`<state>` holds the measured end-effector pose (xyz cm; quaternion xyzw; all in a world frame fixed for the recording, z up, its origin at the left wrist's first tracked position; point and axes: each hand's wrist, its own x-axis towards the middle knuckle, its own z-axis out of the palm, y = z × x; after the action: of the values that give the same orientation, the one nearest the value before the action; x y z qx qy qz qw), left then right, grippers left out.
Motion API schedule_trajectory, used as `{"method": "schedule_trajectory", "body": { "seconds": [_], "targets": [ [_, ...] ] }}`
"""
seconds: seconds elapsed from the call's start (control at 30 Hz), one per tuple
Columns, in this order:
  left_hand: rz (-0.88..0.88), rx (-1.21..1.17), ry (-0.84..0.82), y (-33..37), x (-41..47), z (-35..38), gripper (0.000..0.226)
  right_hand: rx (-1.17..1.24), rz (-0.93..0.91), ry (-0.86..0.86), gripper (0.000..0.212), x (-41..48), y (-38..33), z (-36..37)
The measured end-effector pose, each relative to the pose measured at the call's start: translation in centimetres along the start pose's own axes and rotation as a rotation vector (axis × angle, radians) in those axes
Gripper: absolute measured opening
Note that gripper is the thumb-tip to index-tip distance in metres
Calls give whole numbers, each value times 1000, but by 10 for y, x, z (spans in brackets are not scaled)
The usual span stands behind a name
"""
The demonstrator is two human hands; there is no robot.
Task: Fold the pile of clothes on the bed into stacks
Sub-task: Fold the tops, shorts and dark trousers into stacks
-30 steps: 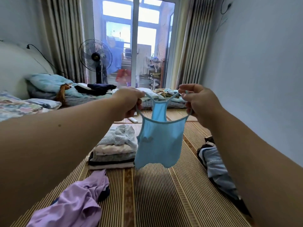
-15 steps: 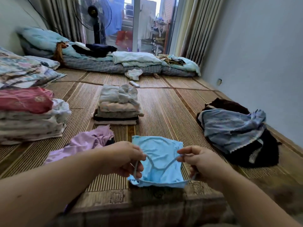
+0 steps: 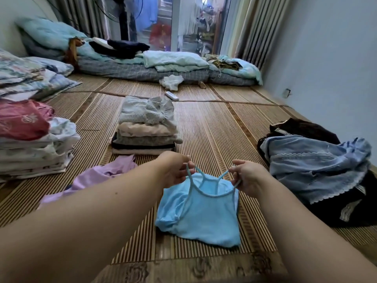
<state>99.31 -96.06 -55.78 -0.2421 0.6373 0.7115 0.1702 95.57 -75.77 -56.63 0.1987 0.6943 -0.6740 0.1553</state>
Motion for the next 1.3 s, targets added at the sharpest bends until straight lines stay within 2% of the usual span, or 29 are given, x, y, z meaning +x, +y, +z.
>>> {"method": "schedule_trajectory", "body": {
  "seconds": [0.07, 0.13, 0.2, 0.27, 0.3, 0.37, 0.43, 0.47, 0.5, 0.57, 0.67, 0.73, 0.77, 0.83, 0.9, 0.93, 1.13, 1.2, 1.3],
  "targets": [
    [2, 112, 62, -10, 19, -5, 13, -132, 29, 30, 14, 14, 6, 1],
    [59, 416, 150, -26, 35, -17, 18, -412, -2, 96, 7, 22, 12, -2],
    [160, 787, 249, -41, 44, -33, 34, -787, -151, 181, 28, 23, 18, -8],
    [206, 959, 304, -54, 44, -48, 52, -1002, -387, 243, 35, 9, 24, -6],
    [223, 974, 305, -59, 43, -54, 54, -1032, -500, 209, 32, -3, 29, -1],
    [261, 991, 269, -65, 40, -60, 58, -1030, -606, -53, 27, -35, 46, 18],
    [353, 1061, 198, -71, 39, -61, 62, -1103, -608, -379, 39, -67, 72, 44],
    [409, 1130, 157, -73, 37, -61, 58, -1177, -641, -454, 49, -77, 87, 56],
    [458, 1204, 127, -75, 35, -60, 49, -1251, -658, -463, 60, -82, 100, 67],
    [476, 1304, 95, -77, 32, -60, 36, -1328, -631, -363, 77, -87, 118, 83],
    [477, 1397, 130, -79, 22, -66, 33, -1270, -654, -247, 84, -86, 125, 78],
    [712, 1365, 177, -82, 8, -72, 30, -1194, -750, -258, 77, -87, 125, 56],
    [866, 1304, 135, -85, -1, -74, 31, -1209, -800, -260, 73, -87, 124, 43],
    [1035, 1352, -94, -90, -20, -75, 44, -1349, -847, -247, 68, -86, 123, 13],
    [1001, 1587, -281, -97, -28, -69, 55, -1487, -828, -234, 60, -82, 122, -10],
    [968, 1665, -305, -101, -29, -66, 54, -1511, -797, -230, 54, -81, 123, -17],
    [911, 1729, -54, -97, -27, -60, 27, -1431, -699, -113, 24, -77, 109, -20],
    [805, 1594, -89, -89, -27, -65, 17, -1321, -616, -108, 14, -78, 94, -21],
    [623, 1143, -156, -76, -25, -77, 11, -1095, -545, -135, 26, -75, 65, -20]
  ]
}}
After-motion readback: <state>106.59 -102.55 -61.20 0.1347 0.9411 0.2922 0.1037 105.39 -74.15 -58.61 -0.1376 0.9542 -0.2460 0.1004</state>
